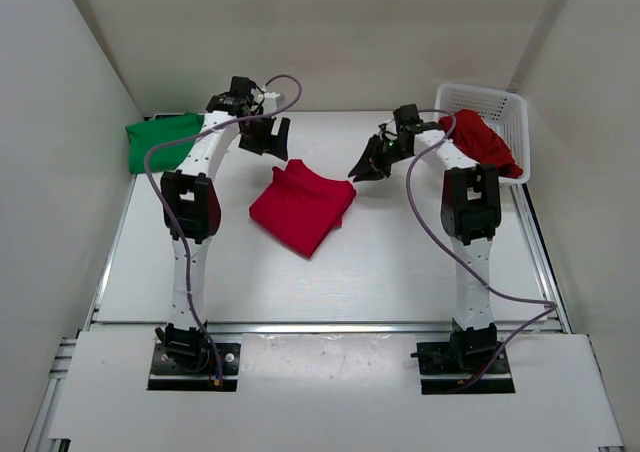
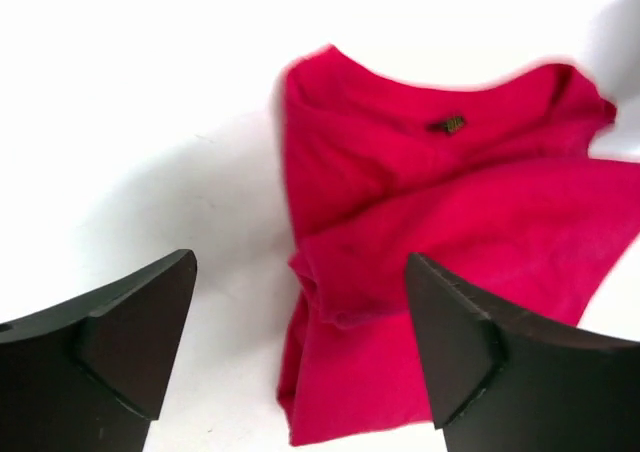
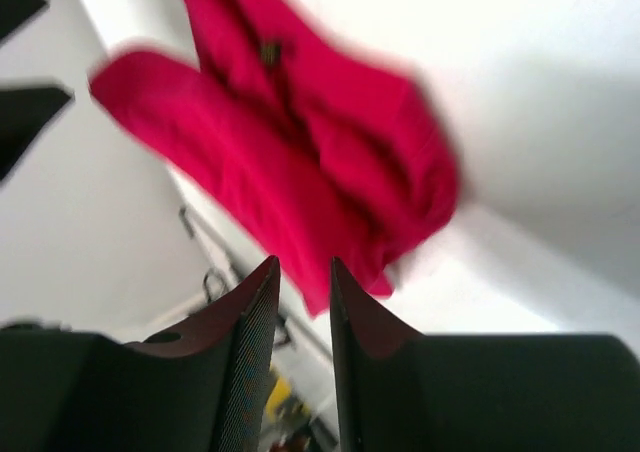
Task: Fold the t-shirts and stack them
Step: Fold the long partially folded tshirt into a neat square
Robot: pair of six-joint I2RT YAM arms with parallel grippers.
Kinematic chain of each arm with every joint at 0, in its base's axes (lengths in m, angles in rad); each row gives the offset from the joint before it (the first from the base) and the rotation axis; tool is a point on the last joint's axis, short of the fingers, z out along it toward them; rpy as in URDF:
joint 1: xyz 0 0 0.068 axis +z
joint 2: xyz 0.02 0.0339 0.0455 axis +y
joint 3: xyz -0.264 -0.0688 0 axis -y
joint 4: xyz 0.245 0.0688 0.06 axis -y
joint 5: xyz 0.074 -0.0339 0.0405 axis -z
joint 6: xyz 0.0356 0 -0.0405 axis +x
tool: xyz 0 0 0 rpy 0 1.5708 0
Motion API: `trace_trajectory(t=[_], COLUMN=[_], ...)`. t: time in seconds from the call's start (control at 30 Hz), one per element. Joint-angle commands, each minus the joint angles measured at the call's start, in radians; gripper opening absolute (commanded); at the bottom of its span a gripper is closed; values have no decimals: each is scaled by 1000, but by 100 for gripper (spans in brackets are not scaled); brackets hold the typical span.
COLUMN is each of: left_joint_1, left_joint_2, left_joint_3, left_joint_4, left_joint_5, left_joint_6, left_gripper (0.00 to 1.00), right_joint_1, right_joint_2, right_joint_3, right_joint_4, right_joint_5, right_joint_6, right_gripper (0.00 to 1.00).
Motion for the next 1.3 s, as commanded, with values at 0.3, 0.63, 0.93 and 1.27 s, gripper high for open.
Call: trace_trajectory(t=[0.3, 0.63, 0.93, 1.27], left_joint_1=[44, 14, -51, -40], left_joint_2=[-430, -472, -581, -705], left_joint_3=[-716, -955, -1162, -1188], left_joint_4=[260, 363, 364, 233], left_joint_5=[-105, -112, 39, 124], left_joint_6=[24, -35, -76, 13], left_gripper=[99, 71, 59, 76], right_joint_1=[137, 173, 135, 76], right_joint_2=[-292, -262, -64, -56], right_joint_3=[-195, -432, -184, -87], right_joint_4=[-82, 133, 94, -3], right_joint_5=[314, 211, 195, 196], right_joint_6=[-71, 40, -12, -108], right_gripper=[37, 45, 41, 37])
